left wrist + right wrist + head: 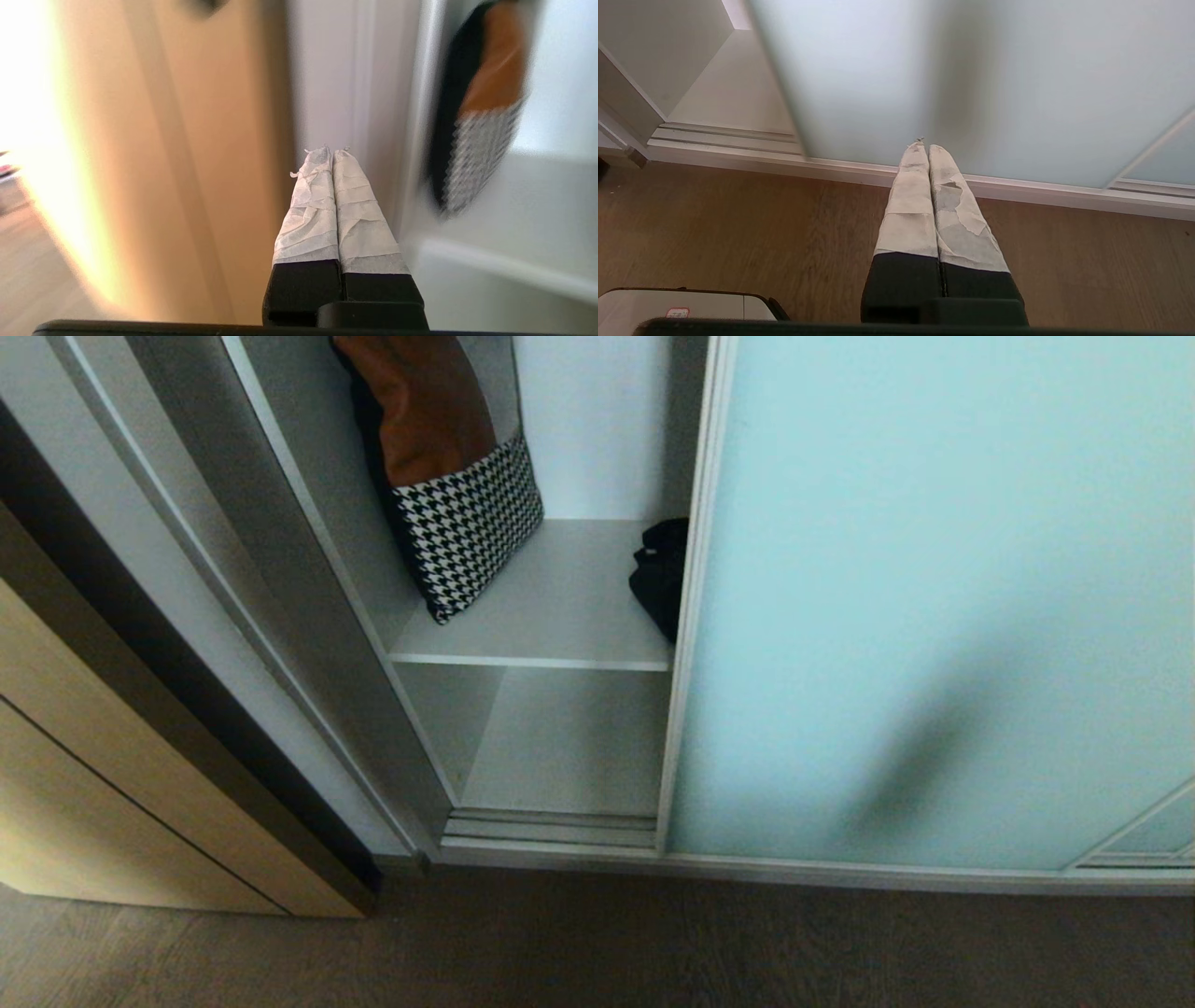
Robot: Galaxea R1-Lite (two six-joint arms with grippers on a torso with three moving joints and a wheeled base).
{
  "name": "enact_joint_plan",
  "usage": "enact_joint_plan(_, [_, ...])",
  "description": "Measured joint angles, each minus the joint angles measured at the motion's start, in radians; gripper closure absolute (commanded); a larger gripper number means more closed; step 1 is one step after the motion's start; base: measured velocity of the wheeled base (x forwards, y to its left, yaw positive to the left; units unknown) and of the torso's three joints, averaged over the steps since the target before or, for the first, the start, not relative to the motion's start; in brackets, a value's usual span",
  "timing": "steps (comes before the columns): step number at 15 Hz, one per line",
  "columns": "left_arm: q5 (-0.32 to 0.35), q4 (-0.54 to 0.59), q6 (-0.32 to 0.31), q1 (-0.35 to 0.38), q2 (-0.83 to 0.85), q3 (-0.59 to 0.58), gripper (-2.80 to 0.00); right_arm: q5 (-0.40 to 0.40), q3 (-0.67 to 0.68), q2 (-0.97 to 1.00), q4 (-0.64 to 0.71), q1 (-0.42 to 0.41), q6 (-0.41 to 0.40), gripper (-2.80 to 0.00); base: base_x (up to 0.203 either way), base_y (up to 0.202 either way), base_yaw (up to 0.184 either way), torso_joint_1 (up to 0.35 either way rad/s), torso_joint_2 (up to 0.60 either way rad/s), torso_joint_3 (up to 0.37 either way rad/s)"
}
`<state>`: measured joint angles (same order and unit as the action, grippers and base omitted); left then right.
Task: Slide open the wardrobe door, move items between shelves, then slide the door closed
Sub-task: Open the door
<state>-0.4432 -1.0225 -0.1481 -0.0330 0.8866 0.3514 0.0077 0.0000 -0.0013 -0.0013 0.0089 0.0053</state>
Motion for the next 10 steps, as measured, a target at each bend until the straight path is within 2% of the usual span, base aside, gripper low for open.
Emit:
enact_joint_plan(2, [-0.023, 0.033, 0.003, 0.015, -0.181, -0.158, 0.00, 0.000, 0.000, 0.000, 0.000, 0.000, 0.000, 0.00, 0.000, 0.000, 0.000, 0.000, 0.00, 0.000])
enact_joint_plan(4, [-0.045, 0.102, 0.017, 0.042, -0.352, -0.262, 0.00, 0.000, 0.000, 0.000, 0.000, 0.000, 0.000, 0.00, 0.000, 0.000, 0.000, 0.000, 0.00, 0.000])
enact_joint_plan(6, [-0.054, 0.234, 0.076, 0.072, -0.488, -0.314, 0.00, 0.000, 0.000, 0.000, 0.000, 0.000, 0.000, 0.00, 0.000, 0.000, 0.000, 0.000, 0.00, 0.000])
enact_joint_plan(7, [-0.042, 0.318, 0.136, 0.081, -0.531, -0.330, 0.00, 0.000, 0.000, 0.000, 0.000, 0.000, 0.000, 0.00, 0.000, 0.000, 0.000, 0.000, 0.00, 0.000])
enact_joint_plan(8, [0.003, 0.402, 0.178, 0.083, -0.571, -0.339, 0.00, 0.000, 0.000, 0.000, 0.000, 0.000, 0.000, 0.00, 0.000, 0.000, 0.000, 0.000, 0.00, 0.000])
enact_joint_plan(10, [0.172, 0.571, 0.178, 0.074, -0.669, -0.341, 0.00, 0.000, 0.000, 0.000, 0.000, 0.000, 0.000, 0.00, 0.000, 0.000, 0.000, 0.000, 0.00, 0.000])
